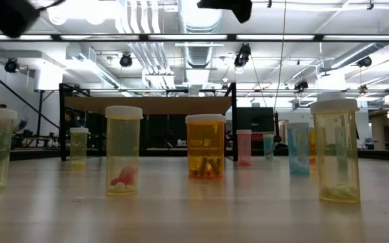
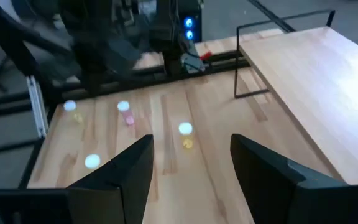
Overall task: Pick and place medicine bottles onto shelf by color
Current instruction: Put the violet pill bottle on the shelf
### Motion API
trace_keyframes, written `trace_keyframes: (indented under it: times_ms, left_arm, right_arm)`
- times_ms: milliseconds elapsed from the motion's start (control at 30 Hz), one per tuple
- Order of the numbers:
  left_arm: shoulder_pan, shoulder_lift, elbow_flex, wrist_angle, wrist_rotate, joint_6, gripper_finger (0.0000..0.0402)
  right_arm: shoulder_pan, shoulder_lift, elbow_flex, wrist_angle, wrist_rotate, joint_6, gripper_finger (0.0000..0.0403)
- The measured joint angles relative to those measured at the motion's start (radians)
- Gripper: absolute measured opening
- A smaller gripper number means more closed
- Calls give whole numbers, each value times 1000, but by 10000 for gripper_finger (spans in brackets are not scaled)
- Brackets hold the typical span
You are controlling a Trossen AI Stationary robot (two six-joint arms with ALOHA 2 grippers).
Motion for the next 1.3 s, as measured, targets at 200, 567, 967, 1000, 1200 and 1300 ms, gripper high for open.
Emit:
trace_keyframes:
  times_ms: [200,567,967,1000,1200,1300]
  left_arm:
    - [6,70,-15,-12,-87,-13,12]
    - [-3,157,-34,-83,-35,-12,167]
    - [-5,237,-34,-75,-87,16,212]
    - [-5,248,-34,-72,-87,19,208]
    - [-9,293,-31,-65,-86,22,168]
    - [-9,288,-29,-64,-85,20,141]
  right_arm:
    - [2,-29,-73,106,-6,47,203]
    - [1,-48,-98,104,-5,66,203]
    - [2,-33,-84,97,-6,63,203]
    - [2,-32,-84,99,-6,63,203]
    - [2,-32,-84,100,-6,63,203]
    - [2,-32,-84,99,-6,62,203]
